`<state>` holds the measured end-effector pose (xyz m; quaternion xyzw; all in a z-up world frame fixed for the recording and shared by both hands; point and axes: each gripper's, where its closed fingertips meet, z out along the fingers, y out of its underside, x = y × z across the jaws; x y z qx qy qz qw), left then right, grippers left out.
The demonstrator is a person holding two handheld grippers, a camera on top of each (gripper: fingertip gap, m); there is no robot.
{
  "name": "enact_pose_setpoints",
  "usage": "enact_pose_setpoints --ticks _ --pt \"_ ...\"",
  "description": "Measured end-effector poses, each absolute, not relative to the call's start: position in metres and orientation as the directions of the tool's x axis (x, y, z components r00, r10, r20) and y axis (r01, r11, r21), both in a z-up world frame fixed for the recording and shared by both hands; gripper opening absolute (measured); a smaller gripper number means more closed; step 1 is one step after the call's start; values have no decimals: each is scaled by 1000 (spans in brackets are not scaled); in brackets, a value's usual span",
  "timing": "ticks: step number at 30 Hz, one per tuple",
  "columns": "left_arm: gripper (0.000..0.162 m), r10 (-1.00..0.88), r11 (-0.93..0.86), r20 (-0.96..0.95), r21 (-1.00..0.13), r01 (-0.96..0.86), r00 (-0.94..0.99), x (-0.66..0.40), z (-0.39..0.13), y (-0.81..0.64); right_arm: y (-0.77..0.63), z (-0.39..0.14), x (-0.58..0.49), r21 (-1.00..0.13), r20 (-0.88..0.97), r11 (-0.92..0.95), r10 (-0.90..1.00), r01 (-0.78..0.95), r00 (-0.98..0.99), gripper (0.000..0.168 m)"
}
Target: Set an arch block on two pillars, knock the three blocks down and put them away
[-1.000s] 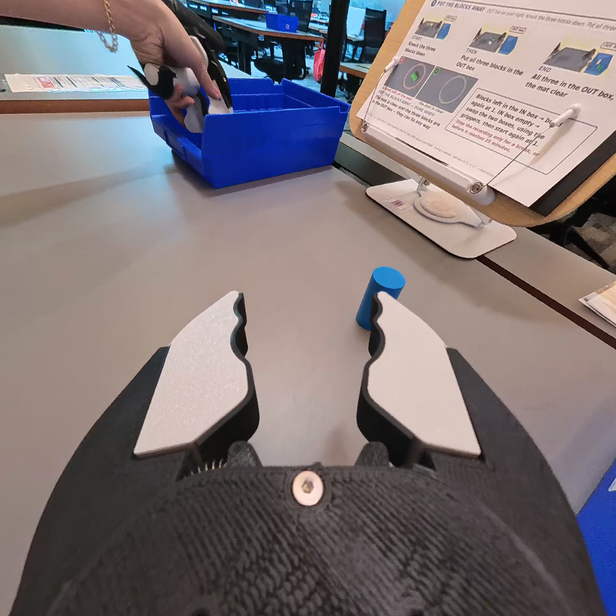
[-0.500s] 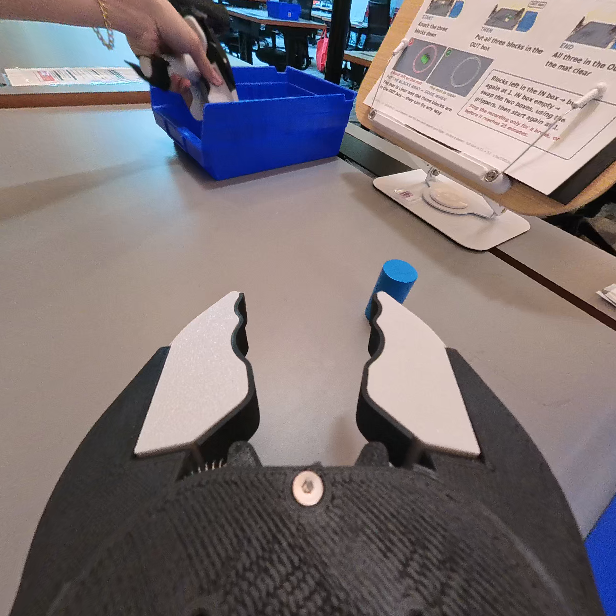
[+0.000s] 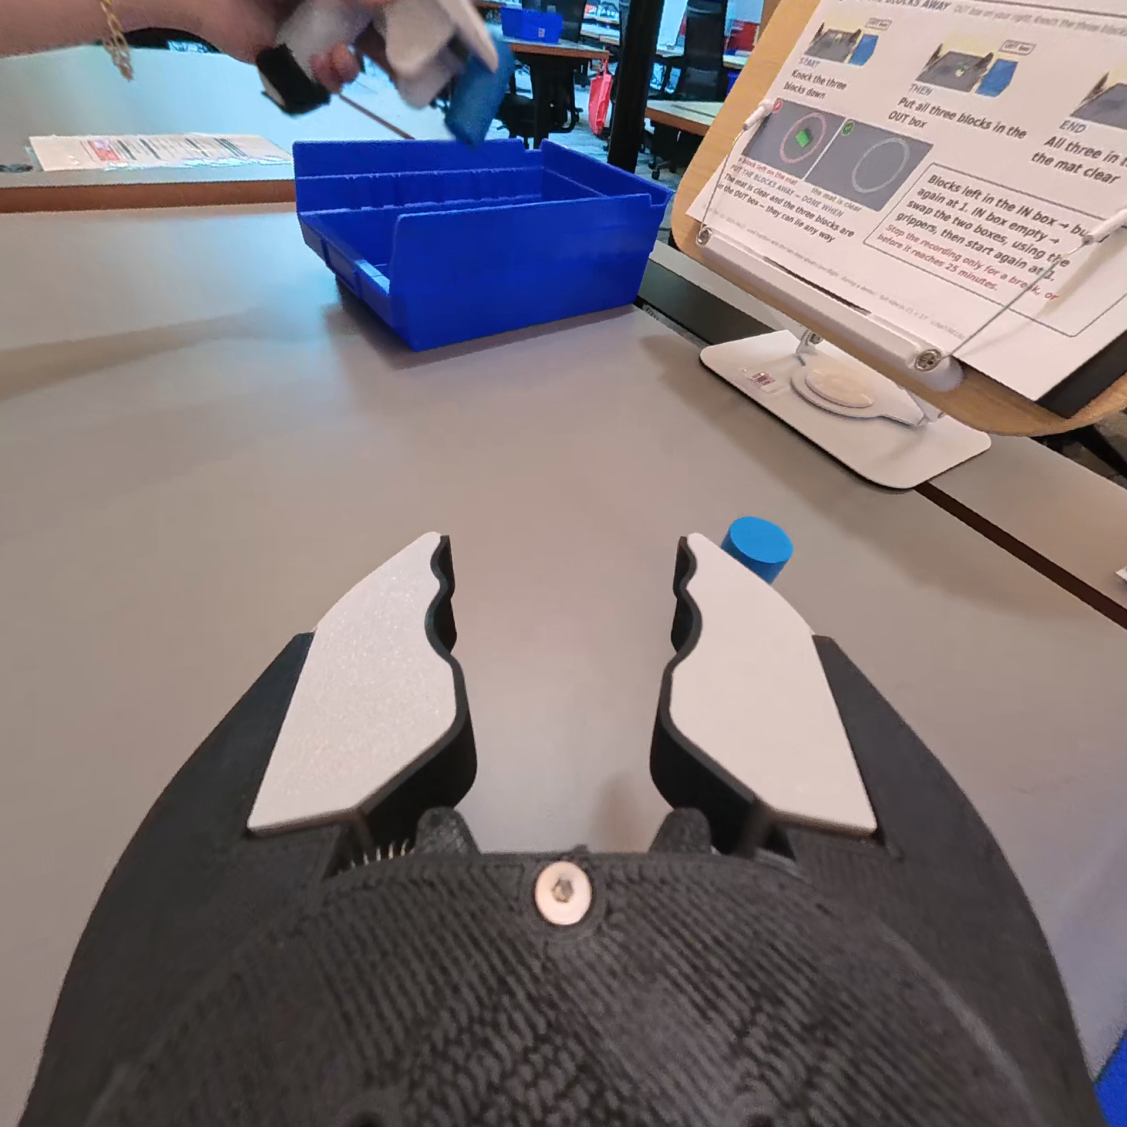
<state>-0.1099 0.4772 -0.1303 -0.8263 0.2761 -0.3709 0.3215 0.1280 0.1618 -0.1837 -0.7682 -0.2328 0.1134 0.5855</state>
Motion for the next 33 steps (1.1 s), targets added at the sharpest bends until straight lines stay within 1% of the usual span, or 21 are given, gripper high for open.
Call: enact_pose_setpoints --ticks 2,5,9,14,24,29,33 --pt "32 -789 -515 389 -841 -167 476 -90 -102 464 162 -183 126 -952 104 -203 495 231 863 70" --pt "31 -886 -323 259 -940 -112 384 -63 -72 439 162 -180 125 -951 111 -200 496 237 861 70" --pt "31 -960 -144 107 -981 -128 260 -24 -60 401 161 -178 129 -948 117 -205 488 243 865 70" --pt "31 -995 13 -27 -990 -143 96 23 -69 359 158 -179 137 -948 113 -213 469 236 876 70" --pt "31 -983 82 -54 -985 -153 -175 93 -142 311 147 -190 154 -944 95 -246 435 220 895 70" --pt "31 -961 71 -19 -981 -180 -275 114 -175 295 143 -192 162 -947 82 -250 420 203 904 69" --pt "31 -948 68 3 -975 -211 -318 128 -192 289 141 -195 166 -944 81 -260 414 203 907 69"
